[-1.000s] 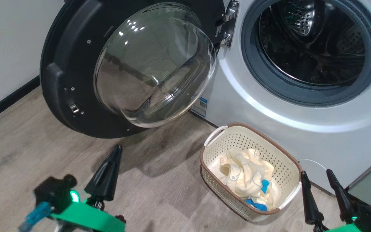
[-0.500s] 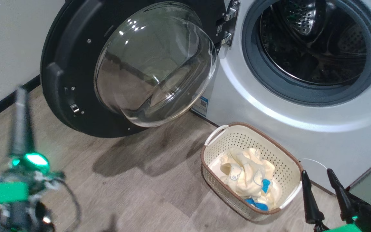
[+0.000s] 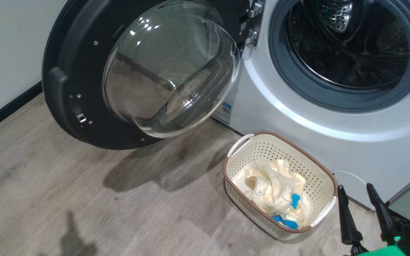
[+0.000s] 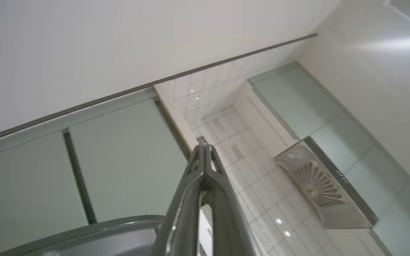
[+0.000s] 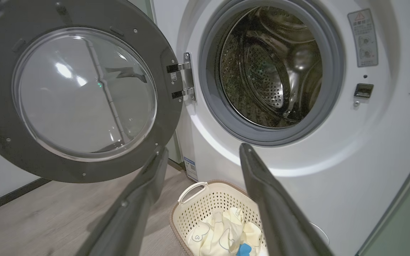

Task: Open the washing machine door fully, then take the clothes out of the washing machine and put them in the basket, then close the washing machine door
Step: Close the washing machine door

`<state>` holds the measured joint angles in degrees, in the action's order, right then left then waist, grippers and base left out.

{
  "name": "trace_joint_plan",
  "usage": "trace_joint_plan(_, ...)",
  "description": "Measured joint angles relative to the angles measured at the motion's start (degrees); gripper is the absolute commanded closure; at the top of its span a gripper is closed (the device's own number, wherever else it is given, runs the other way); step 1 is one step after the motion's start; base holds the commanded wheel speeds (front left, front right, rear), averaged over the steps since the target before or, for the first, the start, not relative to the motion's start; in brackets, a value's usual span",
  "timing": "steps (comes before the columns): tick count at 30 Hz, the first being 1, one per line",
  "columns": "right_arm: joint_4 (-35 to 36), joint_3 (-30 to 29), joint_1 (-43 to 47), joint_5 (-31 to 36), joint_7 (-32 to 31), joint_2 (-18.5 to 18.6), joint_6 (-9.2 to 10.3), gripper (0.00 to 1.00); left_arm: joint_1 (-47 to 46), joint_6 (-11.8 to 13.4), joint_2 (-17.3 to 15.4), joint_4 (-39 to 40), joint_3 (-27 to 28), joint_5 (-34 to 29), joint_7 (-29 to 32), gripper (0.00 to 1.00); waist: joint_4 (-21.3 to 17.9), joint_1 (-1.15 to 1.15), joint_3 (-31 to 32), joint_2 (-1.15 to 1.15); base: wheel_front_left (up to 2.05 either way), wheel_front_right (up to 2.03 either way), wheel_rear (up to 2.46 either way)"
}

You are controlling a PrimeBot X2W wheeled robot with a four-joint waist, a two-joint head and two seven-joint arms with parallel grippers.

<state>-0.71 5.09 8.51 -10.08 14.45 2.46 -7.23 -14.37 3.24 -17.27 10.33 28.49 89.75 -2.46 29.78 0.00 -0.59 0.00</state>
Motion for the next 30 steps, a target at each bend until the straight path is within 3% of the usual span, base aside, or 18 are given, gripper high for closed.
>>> trace_joint_plan(13,1.7,-0.6,0.2,0.1,-0.9,0.8,0.0,0.0,-14.2,2.3,-12.4,-33.0,2.4,3.1,6.7,1.0,-3.2,0.0,-0.8,0.0,0.0,0.0,0.0)
trace_joint_plan(23,2.9,0.2,0.2,0.1,-1.9,1.7,0.0,0.0,-18.8,3.3,-15.9,-48.0,1.0,3.8,10.6,1.0,-5.7,0.0,-2.4,0.0,0.0,0.0,0.0)
trace_joint_plan(30,3.7,0.2,0.2,0.1,-2.5,2.6,0.0,0.0,-19.9,2.4,-17.9,-51.4,-2.7,2.6,15.2,1.0,-6.8,0.0,-3.9,0.0,0.0,0.0,0.0)
